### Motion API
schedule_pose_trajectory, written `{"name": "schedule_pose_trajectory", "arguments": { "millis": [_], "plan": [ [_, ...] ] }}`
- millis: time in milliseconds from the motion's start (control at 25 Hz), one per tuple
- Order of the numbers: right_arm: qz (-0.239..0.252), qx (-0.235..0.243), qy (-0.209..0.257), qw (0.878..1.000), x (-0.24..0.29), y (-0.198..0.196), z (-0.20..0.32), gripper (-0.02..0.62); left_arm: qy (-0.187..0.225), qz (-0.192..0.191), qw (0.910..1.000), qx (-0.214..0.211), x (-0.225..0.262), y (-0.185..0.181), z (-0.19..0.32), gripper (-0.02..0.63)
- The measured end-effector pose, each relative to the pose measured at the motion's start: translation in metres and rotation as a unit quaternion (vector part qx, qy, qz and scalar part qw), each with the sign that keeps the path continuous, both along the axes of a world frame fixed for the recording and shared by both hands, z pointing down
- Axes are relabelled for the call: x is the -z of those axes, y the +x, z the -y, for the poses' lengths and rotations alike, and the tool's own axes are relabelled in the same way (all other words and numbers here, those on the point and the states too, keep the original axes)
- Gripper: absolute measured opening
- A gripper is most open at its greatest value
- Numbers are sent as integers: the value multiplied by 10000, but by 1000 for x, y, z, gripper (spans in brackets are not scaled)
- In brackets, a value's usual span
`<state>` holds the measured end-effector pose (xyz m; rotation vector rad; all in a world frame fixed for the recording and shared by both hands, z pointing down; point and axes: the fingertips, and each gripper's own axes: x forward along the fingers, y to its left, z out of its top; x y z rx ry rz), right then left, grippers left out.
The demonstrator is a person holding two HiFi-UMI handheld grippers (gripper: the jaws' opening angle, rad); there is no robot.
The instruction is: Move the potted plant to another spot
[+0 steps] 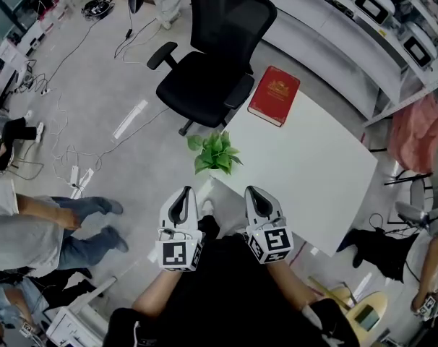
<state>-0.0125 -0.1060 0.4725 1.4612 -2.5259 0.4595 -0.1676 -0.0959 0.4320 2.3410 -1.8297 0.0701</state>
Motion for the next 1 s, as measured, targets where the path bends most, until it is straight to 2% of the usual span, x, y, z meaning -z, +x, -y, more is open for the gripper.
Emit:
{"name": "schedule_pose_trajectory", "arguments": {
  "millis": [200, 1000],
  "plan": [
    [24, -11, 9, 10000, -1, 2, -3, 13, -116, 31, 9998, -139, -9, 8, -6, 23],
    [46, 23, 71, 10000, 0, 0, -3, 12, -150, -4, 9997, -175, -13, 11, 0, 23]
  ]
}}
